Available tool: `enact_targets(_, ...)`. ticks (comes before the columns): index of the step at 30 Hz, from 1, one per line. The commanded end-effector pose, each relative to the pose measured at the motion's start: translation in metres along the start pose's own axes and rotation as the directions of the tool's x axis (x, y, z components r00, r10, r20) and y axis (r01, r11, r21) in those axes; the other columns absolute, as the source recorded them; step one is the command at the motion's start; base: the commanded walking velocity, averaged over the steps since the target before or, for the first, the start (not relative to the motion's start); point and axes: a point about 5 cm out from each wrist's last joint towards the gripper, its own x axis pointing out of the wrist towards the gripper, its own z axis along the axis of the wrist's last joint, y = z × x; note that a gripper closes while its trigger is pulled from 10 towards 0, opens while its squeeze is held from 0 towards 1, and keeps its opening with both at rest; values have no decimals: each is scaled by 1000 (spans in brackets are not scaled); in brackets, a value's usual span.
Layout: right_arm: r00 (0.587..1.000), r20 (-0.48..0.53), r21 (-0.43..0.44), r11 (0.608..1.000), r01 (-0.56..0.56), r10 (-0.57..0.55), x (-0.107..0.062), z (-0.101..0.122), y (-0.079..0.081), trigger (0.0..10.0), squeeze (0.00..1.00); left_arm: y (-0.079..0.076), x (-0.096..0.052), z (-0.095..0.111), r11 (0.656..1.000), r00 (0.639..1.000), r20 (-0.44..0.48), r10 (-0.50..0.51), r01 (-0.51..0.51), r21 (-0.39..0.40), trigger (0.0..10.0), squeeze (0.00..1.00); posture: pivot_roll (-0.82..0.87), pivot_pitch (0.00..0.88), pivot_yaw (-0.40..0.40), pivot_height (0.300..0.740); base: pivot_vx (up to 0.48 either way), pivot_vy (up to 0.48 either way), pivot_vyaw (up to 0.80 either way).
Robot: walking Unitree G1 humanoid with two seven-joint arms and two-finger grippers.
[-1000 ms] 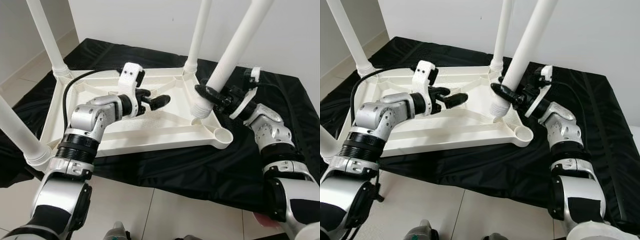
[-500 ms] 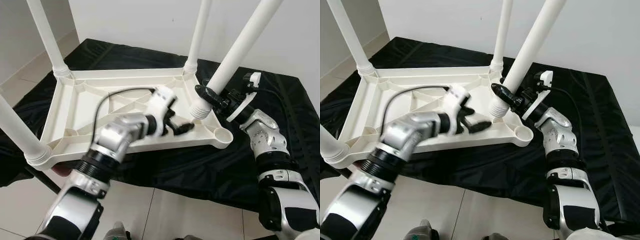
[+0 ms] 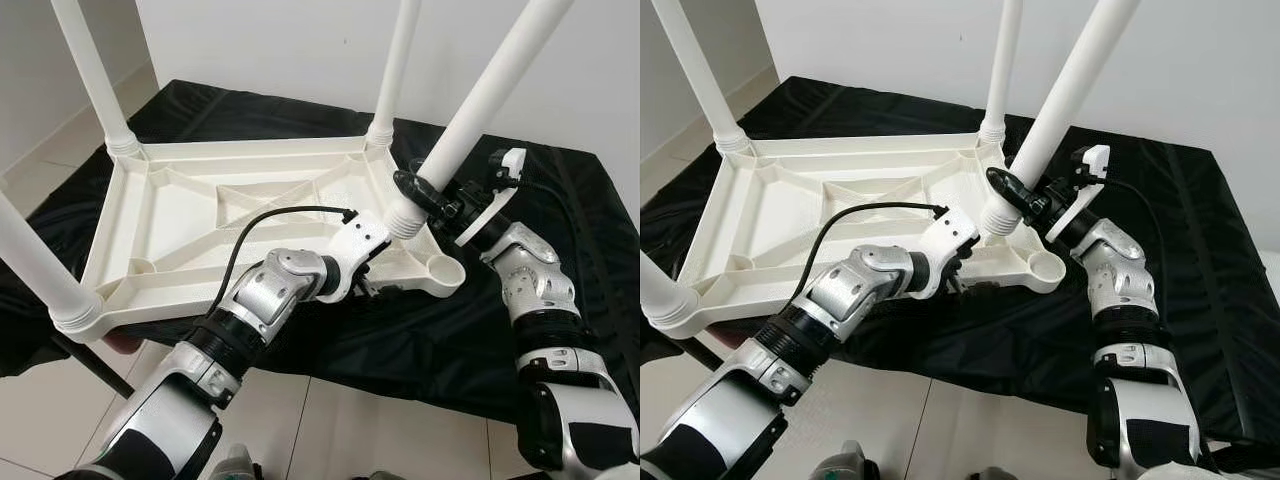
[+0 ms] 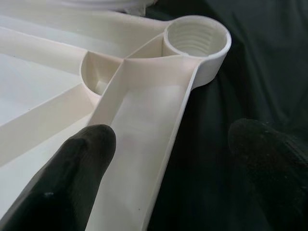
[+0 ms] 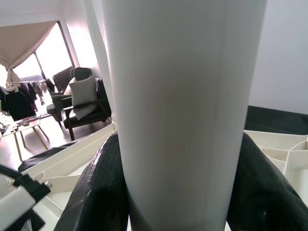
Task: Building children table
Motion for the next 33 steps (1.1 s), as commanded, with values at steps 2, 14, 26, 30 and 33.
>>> enact_targets(2, 1000, 13, -14, 1000, 11, -11, -4, 5, -2, 10000, 0, -4, 7, -5, 998, 998, -39, -51, 52, 40, 10000, 0, -39, 0, 13, 740, 0, 0, 0)
enact_targets(14, 1000, 3, -31, 999, 19, -19, -6, 7, -2, 10000, 0, 10, 13, -34, 998, 981, -185, 57, -50, 40, 10000, 0, -54, 0, 24, 740, 0, 0, 0)
enact_targets(26, 1000, -8, -38, 999, 20, -20, -6, 7, -2, 10000, 0, 26, 5, -37, 994, 982, -169, 88, -76, 75, 0, 0, -56, 0, 25, 740, 0, 0, 0)
enact_targets(30, 1000, -12, -43, 999, 20, -21, -5, 7, -2, 10000, 0, 32, -2, -41, 993, 982, -173, 75, -57, 105, 0, 0, -57, 0, 26, 740, 0, 0, 0)
enact_targets(33, 1000, -15, -45, 999, 21, -21, -4, 7, -3, 10000, 0, 36, -9, -44, 992, 983, -173, 68, -49, 112, 0, 0, -54, 0, 25, 740, 0, 0, 0)
